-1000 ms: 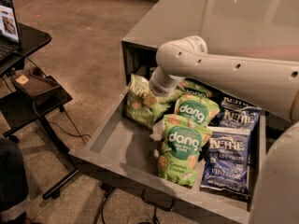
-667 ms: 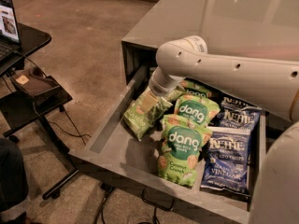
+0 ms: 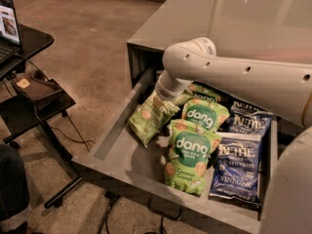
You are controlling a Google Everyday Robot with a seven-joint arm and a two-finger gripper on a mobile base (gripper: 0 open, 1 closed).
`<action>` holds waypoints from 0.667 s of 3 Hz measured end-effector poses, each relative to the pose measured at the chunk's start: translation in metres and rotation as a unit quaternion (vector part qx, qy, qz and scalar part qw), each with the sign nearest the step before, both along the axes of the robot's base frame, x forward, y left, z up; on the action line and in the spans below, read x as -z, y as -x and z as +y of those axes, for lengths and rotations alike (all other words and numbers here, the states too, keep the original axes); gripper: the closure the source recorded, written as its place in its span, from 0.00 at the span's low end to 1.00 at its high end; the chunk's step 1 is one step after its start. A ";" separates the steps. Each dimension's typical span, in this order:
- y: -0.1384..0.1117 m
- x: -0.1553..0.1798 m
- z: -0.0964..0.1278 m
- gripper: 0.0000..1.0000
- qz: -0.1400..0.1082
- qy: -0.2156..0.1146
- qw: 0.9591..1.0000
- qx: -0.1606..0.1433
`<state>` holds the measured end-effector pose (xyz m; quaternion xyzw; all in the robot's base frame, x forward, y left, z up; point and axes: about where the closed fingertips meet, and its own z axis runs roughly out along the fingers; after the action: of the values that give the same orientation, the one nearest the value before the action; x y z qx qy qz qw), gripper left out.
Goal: Pick green jalapeno chip bag from top drawer and place on counter
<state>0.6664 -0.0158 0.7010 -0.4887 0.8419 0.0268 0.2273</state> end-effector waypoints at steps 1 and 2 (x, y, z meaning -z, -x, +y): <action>0.000 0.000 0.000 0.90 0.000 0.000 1.000 0.000; 0.000 0.000 0.000 0.86 0.000 0.000 1.000 0.000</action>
Offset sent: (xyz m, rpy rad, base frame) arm 0.0000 0.0000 0.0000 0.0000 0.0000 0.0000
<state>0.6664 -0.0157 0.7009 -0.4887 0.8419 0.0268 0.2273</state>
